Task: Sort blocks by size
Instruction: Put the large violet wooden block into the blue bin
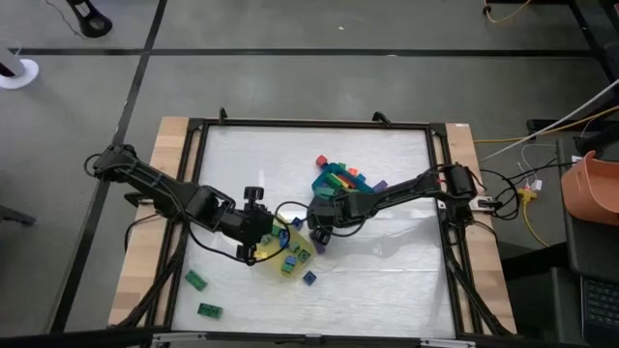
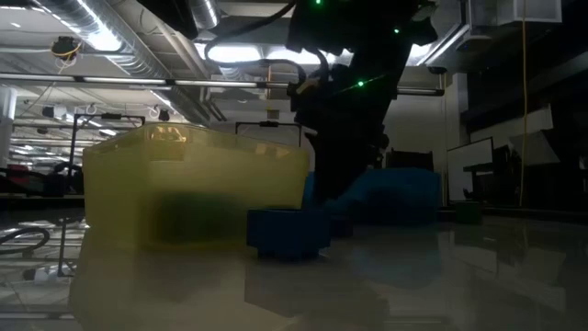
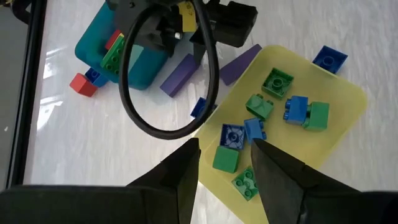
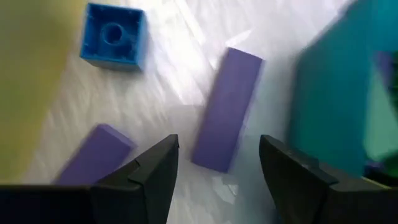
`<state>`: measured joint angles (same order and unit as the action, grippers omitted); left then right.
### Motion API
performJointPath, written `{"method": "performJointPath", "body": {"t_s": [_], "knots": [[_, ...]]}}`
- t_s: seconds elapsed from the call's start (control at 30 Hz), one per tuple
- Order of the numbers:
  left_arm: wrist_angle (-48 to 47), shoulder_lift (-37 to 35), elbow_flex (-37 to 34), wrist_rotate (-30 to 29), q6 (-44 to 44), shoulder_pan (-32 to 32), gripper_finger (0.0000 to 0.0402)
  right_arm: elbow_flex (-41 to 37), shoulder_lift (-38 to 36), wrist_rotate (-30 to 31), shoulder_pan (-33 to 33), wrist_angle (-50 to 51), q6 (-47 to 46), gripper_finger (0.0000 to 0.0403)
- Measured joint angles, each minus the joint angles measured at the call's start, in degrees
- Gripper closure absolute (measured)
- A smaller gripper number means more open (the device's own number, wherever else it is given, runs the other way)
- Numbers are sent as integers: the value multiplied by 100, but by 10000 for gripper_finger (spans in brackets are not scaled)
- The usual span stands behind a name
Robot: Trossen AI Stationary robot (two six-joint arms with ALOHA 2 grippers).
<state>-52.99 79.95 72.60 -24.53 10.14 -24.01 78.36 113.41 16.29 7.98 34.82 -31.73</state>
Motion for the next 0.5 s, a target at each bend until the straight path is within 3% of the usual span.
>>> {"method": "performJointPath", "body": {"t_s": [0.5], "knots": [[4,-1,-2,2,-3,0,268,-17,294,92,-19,-183,76,180]]}}
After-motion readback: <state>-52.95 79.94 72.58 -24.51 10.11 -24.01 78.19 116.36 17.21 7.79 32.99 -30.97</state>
